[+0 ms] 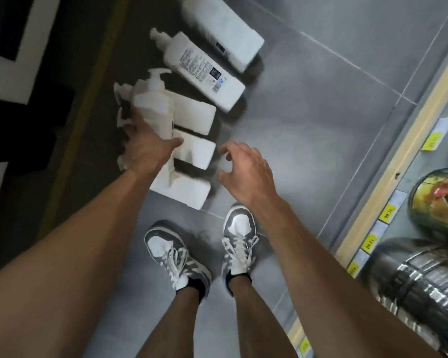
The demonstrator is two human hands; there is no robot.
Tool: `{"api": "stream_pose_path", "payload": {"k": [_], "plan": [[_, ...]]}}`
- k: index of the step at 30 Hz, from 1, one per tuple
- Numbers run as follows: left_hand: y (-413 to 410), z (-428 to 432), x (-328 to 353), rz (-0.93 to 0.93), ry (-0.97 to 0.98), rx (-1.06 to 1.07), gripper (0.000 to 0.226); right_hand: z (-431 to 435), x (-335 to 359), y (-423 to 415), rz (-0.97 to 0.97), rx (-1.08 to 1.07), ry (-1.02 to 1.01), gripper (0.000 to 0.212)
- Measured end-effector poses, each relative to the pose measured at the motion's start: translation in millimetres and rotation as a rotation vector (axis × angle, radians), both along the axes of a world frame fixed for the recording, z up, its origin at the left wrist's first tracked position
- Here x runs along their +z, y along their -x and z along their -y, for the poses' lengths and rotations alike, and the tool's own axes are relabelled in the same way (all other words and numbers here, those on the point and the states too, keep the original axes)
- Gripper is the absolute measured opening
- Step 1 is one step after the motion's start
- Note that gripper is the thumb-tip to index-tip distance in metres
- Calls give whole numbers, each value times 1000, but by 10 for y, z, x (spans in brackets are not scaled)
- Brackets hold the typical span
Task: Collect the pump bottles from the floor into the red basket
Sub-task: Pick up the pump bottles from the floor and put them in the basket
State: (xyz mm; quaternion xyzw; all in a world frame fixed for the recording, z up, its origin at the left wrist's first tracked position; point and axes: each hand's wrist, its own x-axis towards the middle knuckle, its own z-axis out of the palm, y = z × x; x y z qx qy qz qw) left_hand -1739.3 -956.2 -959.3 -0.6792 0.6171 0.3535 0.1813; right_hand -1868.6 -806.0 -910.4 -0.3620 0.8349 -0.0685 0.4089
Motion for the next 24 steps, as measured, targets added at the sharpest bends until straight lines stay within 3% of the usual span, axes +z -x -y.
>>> {"api": "stream_pose_path", "payload": {"k": [6, 12, 24], "plan": [[-96, 118, -211, -27, -2, -56, 107, 36, -313, -355, 21, -10, 42, 38], [-607, 200, -63, -100, 77, -175, 98, 45, -508, -696, 5, 146, -43, 41], [-1609, 205, 138, -139, 200, -134, 96, 341, -1120, -1465, -137, 349, 10, 81]]}}
